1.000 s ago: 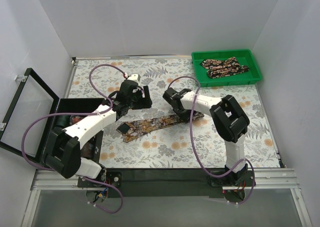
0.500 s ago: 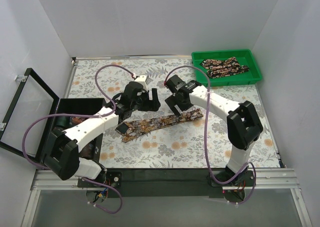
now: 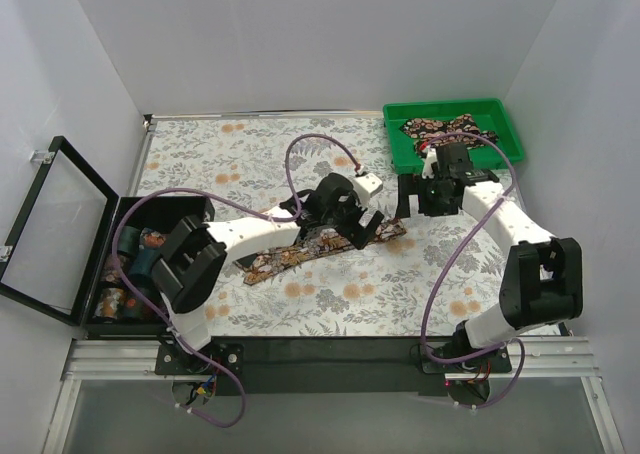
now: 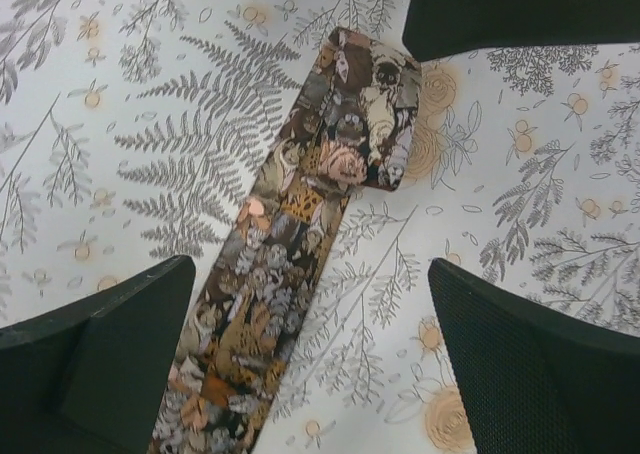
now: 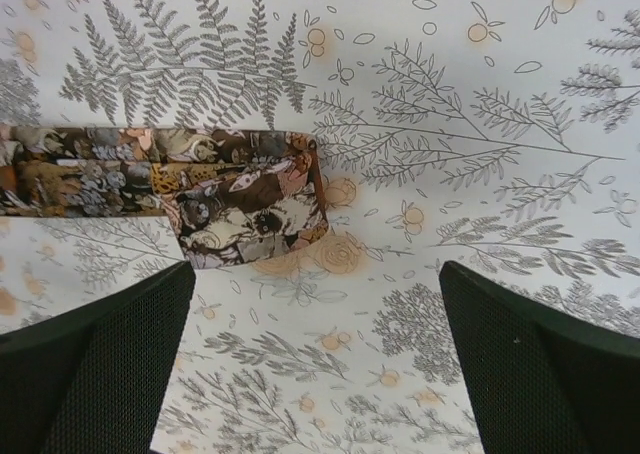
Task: Roll the ties
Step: Roll the tie
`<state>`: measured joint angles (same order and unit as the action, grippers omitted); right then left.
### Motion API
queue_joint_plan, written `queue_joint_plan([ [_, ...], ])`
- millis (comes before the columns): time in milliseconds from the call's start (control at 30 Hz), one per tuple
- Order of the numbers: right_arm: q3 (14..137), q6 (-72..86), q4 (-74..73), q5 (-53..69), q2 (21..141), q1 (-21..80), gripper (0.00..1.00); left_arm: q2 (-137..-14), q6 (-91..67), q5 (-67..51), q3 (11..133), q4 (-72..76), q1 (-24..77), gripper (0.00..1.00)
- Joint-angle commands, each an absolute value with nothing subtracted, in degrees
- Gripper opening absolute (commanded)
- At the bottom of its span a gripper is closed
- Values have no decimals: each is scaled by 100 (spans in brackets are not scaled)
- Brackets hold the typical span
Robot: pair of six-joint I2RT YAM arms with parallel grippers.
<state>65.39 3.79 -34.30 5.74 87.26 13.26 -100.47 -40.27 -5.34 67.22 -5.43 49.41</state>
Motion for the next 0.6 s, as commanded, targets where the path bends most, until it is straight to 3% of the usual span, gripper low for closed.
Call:
queue_joint_plan([
  [0,6030,921,-2655,1941,8350,810,98,-10335,-3183,-975,7224,-290,4983,98],
  [133,5582,1230,-2207,2531,8051,107,98,-10792,-2927,-1230,7558,-202,5045,98],
  [567,5221,1441,-1899,3005,8024,-220,98,-11909,-2312,-1635,8235,-220,5115,98],
])
